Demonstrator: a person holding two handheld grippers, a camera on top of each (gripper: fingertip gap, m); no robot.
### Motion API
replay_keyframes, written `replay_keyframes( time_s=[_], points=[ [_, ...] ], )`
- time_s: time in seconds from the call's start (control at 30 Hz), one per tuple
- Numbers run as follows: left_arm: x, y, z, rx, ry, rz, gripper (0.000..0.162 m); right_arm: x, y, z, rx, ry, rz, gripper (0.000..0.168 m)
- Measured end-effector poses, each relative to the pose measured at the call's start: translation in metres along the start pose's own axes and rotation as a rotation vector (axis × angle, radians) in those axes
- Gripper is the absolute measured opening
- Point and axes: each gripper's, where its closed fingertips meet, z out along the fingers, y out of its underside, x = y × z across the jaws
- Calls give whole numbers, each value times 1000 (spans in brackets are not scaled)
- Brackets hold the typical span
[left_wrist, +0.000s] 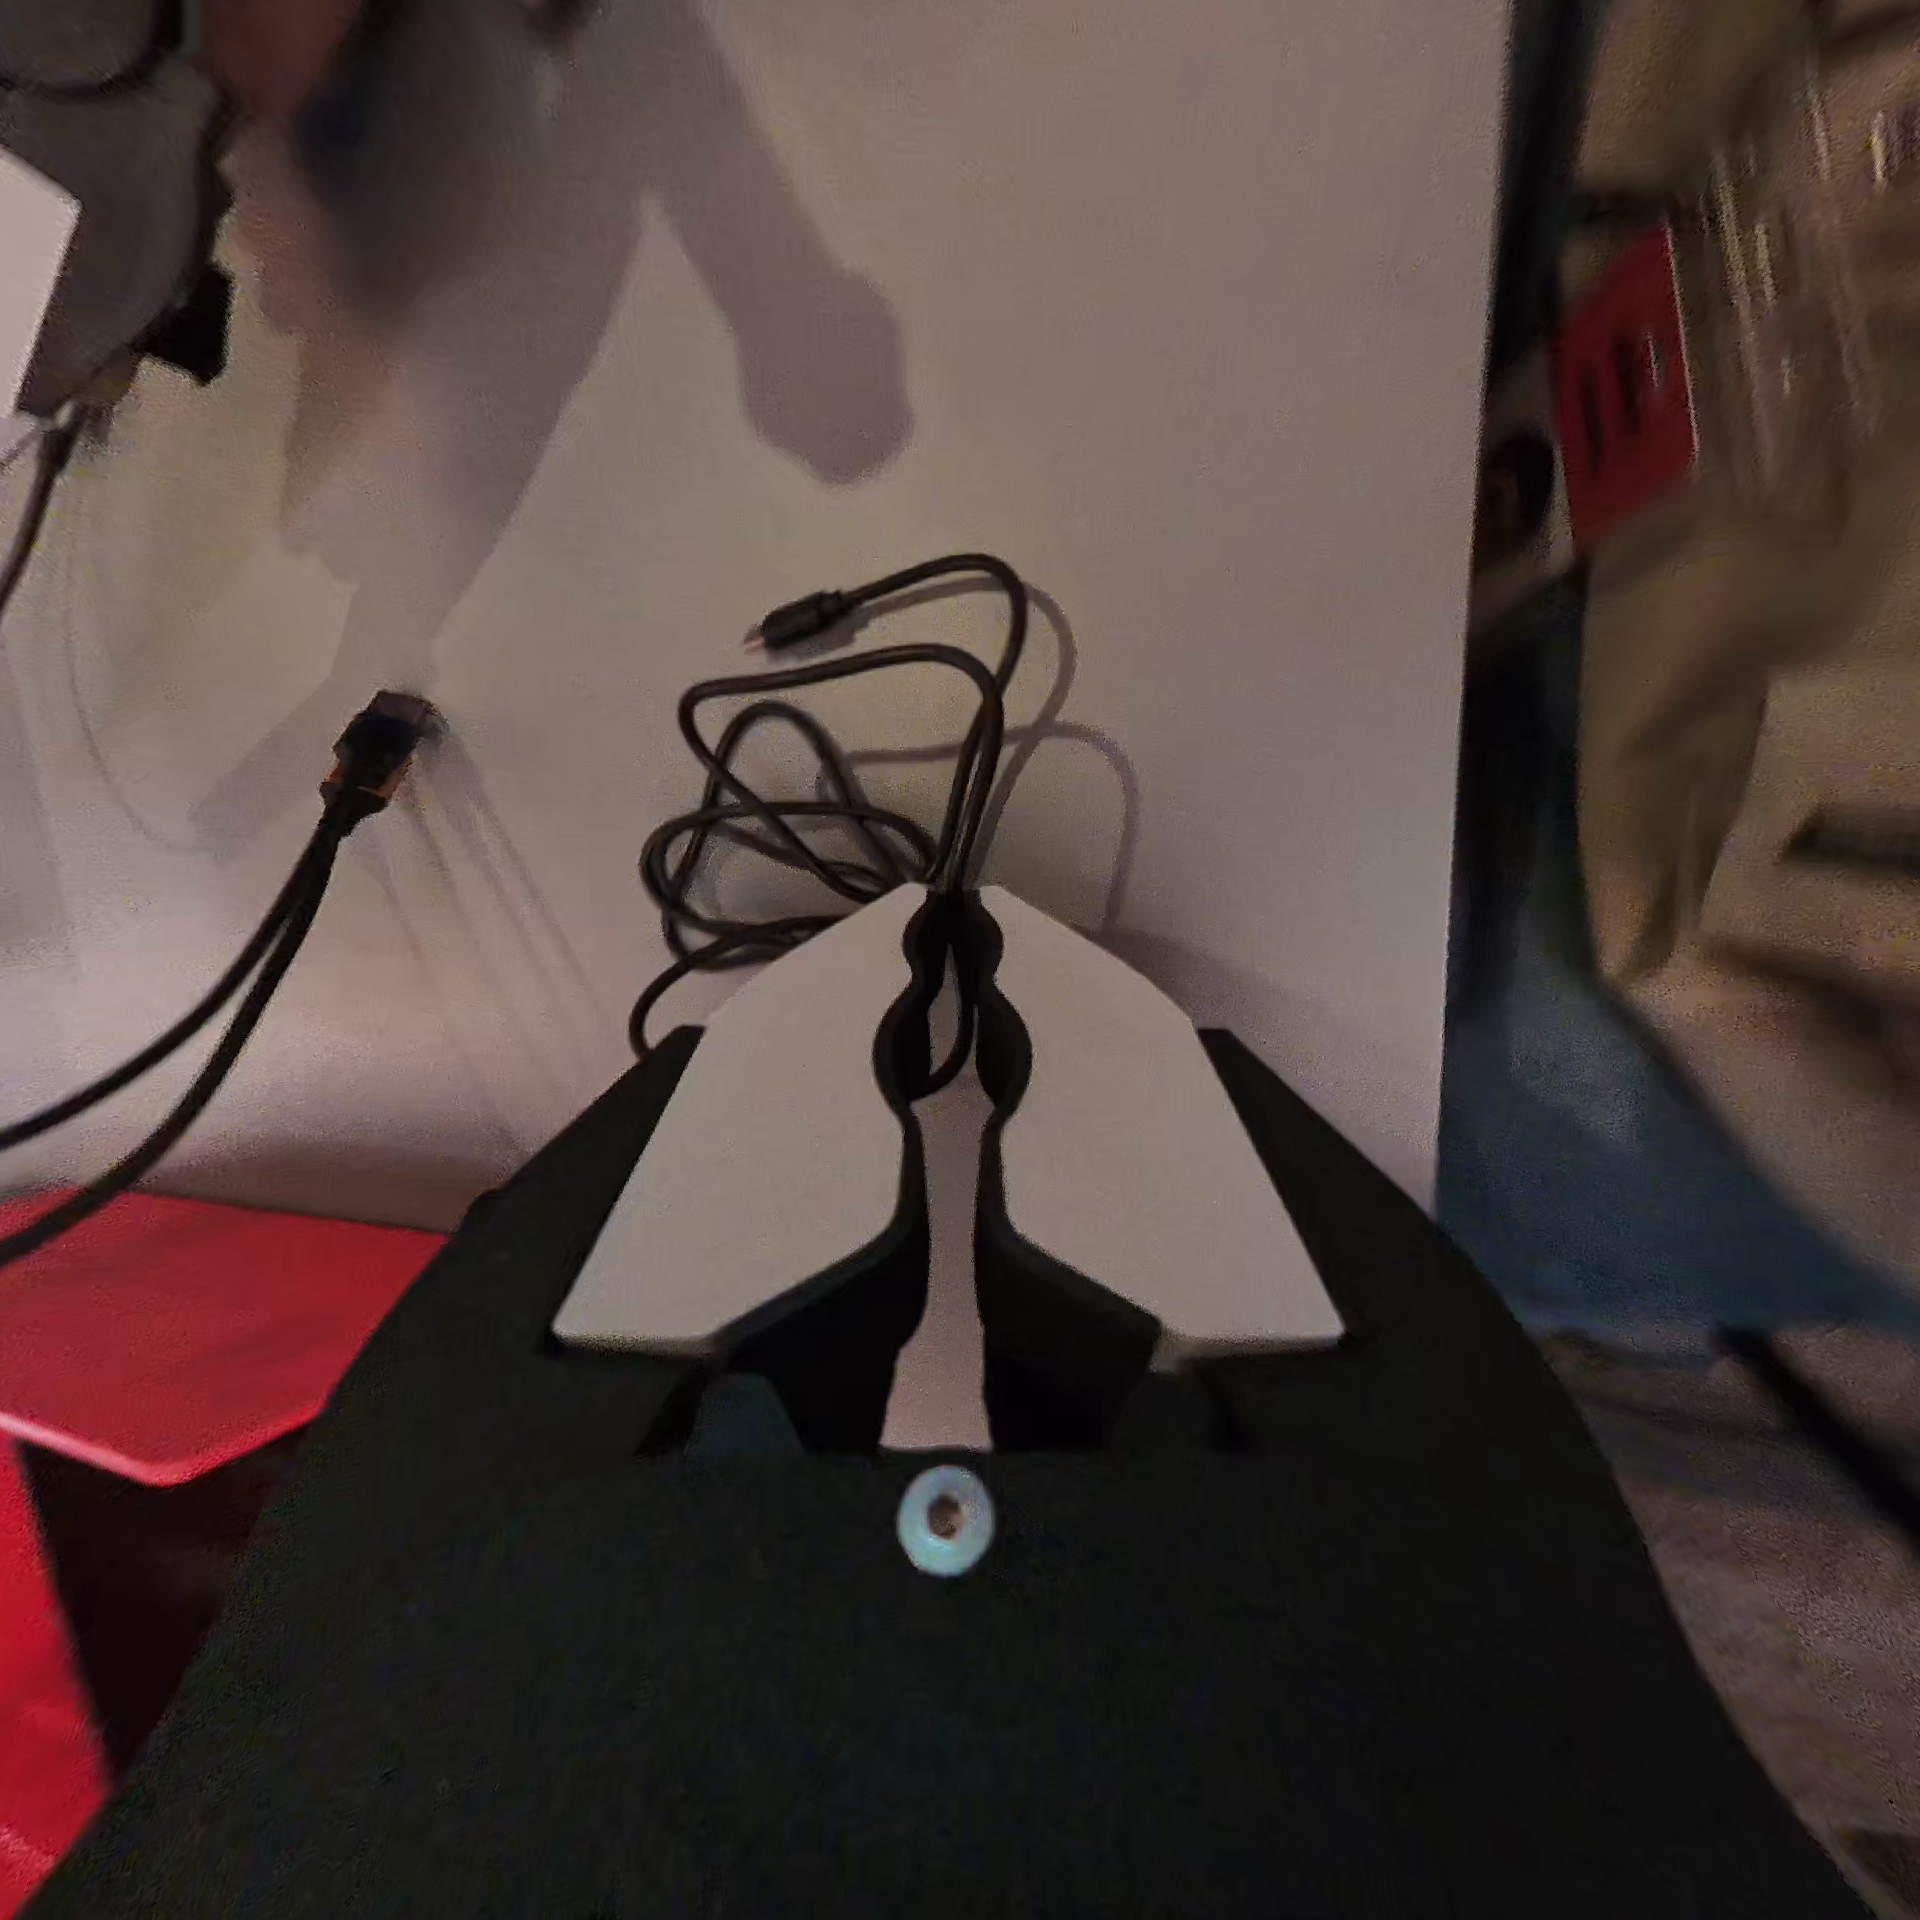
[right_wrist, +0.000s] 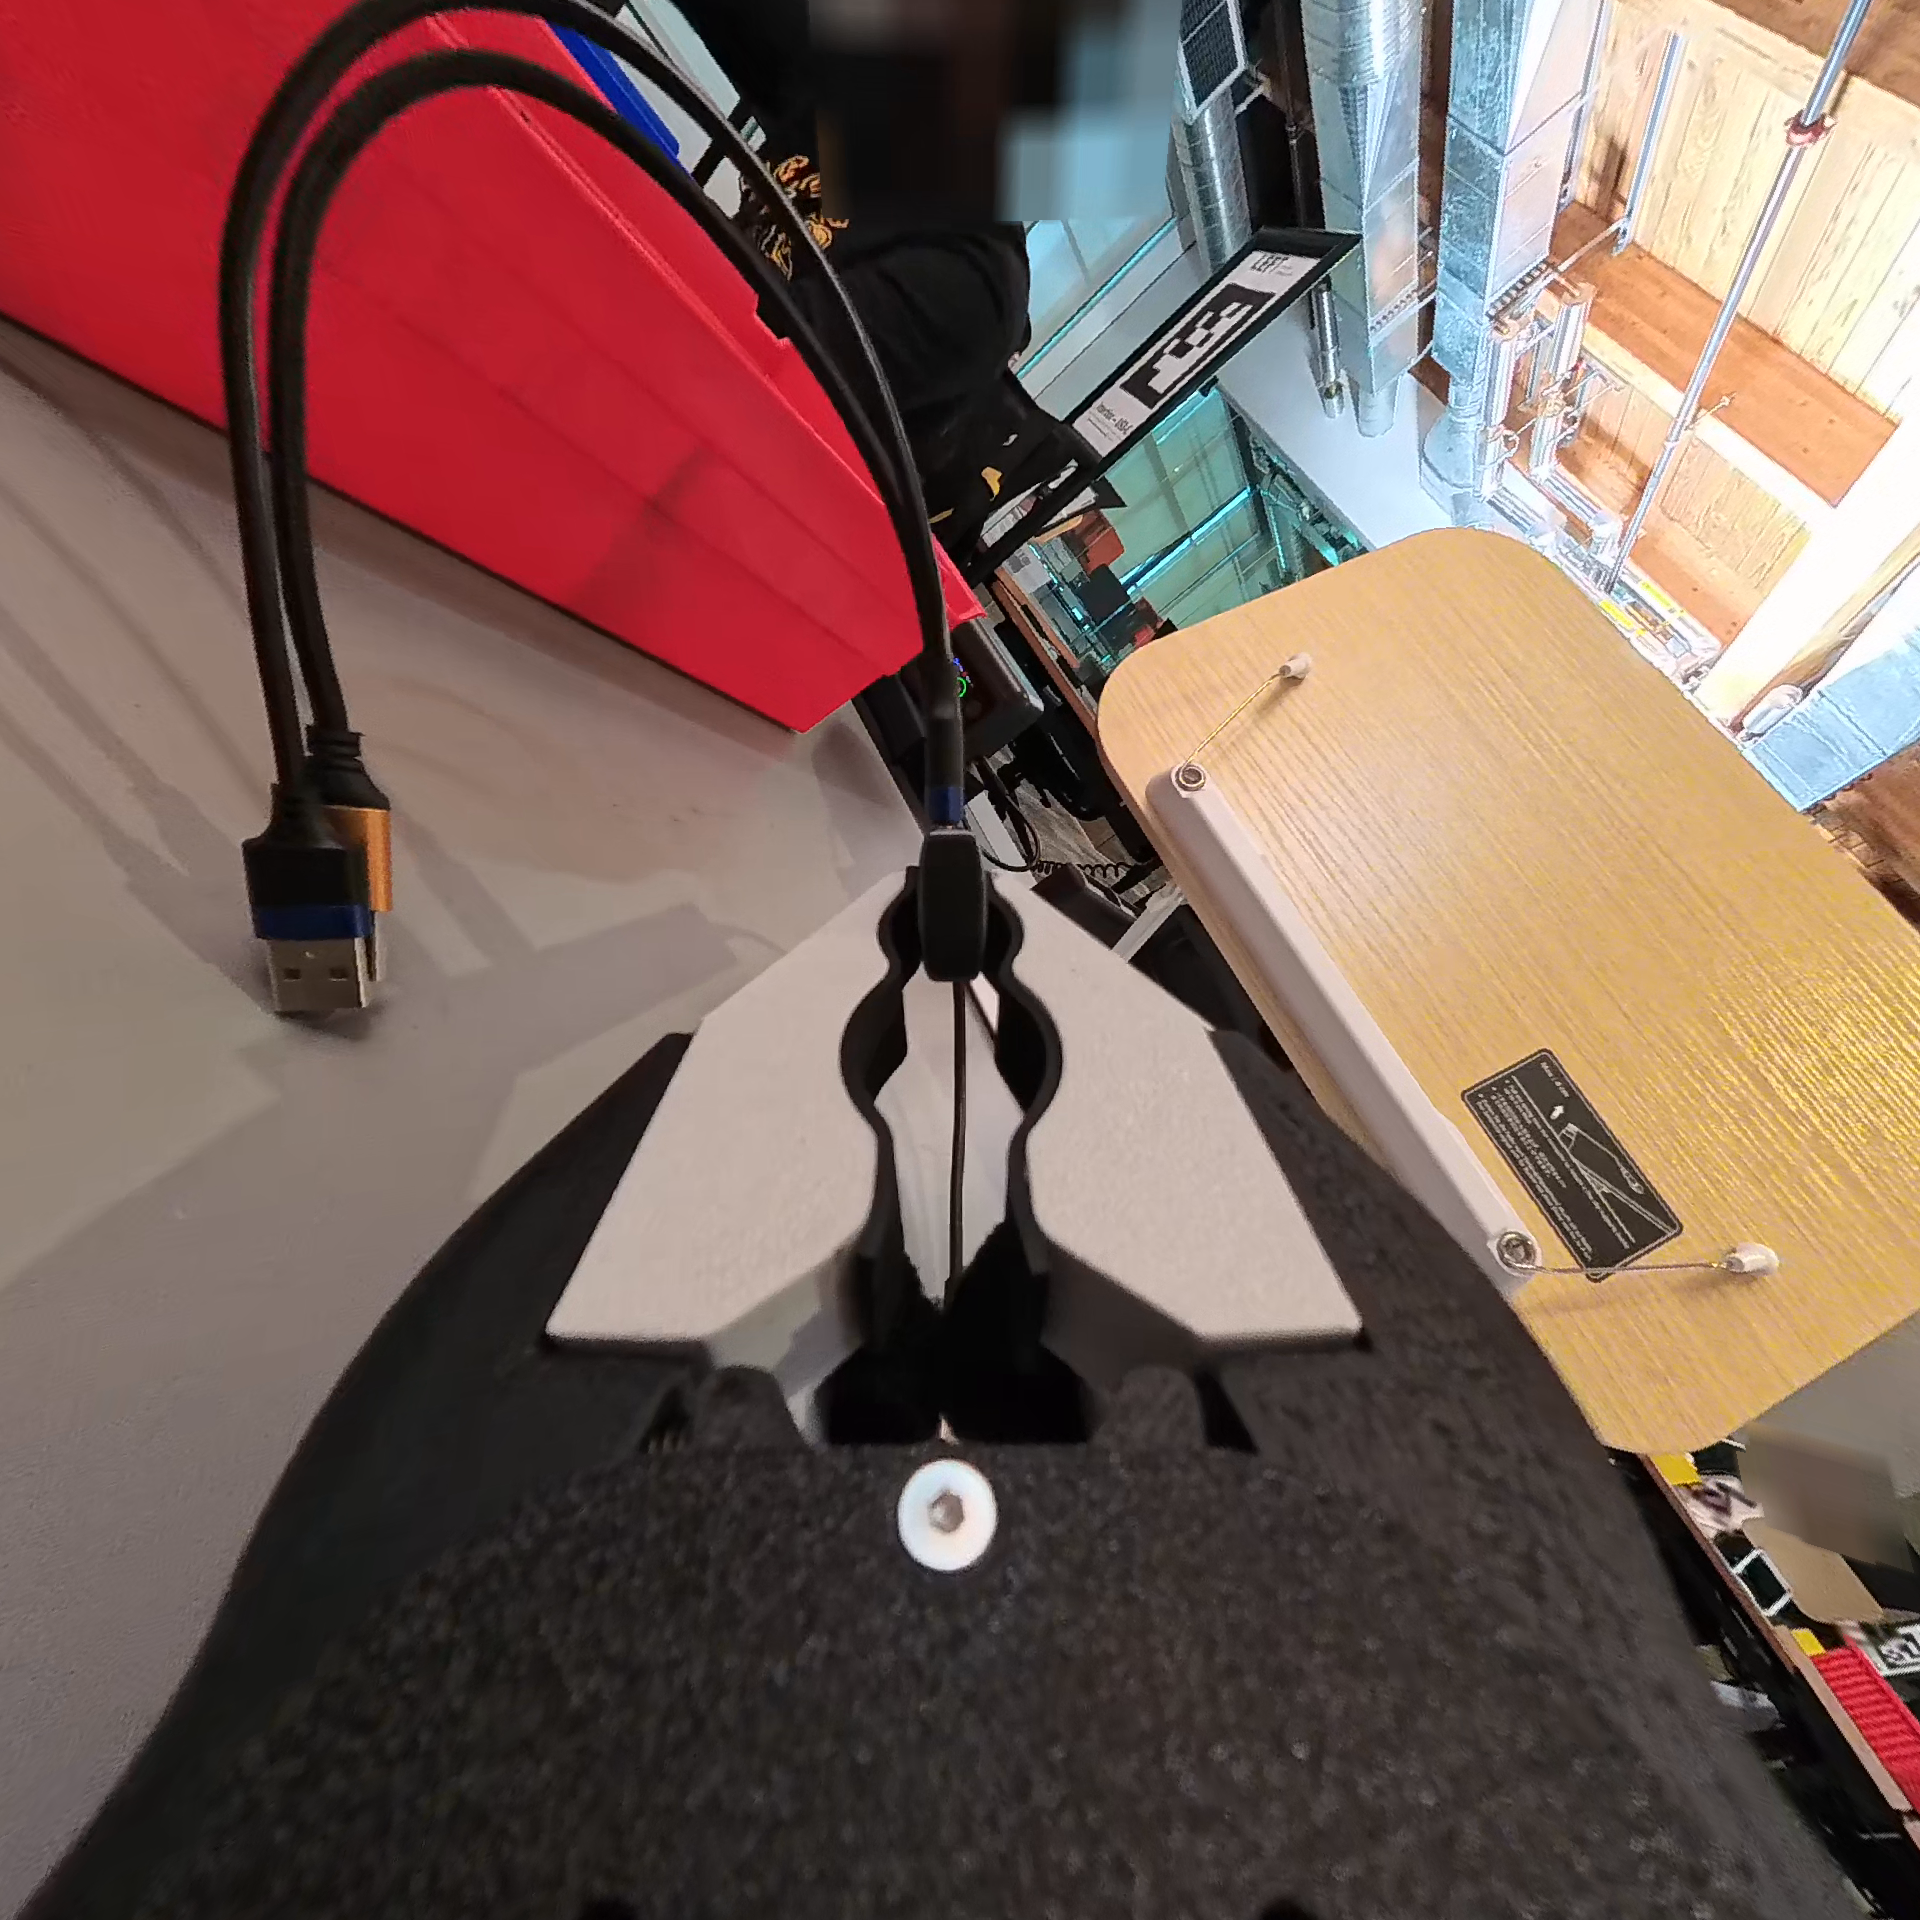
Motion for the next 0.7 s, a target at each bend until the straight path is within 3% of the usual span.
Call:
replay_keyframes(
  time_s=[0.13,0.23,0.3,0.4,0.47,0.57,0.63,0.7],
  points=[
    [-6,21,-13,31,28,220,3,0,1,0,-5,0,-3,9],
    [-25,50,-15,-73,-65,325,3,1,2,0,-8,2,0,9],
    [-34,56,-16,-88,-142,305,18,1,3,0,-9,2,2,9],
    [-35,60,-25,-70,-153,60,37,1,3,-1,-10,3,3,9],
    [-41,60,-36,-12,-210,-146,40,1,3,0,-10,3,4,9],
    [-53,50,-57,141,-396,-517,36,1,3,0,-11,1,1,9],
    [-41,28,-57,249,-421,-736,25,0,3,0,-10,-1,1,9],
    [-22,2,-43,292,-420,-870,23,0,3,0,-11,-2,-1,9]
  ],
)
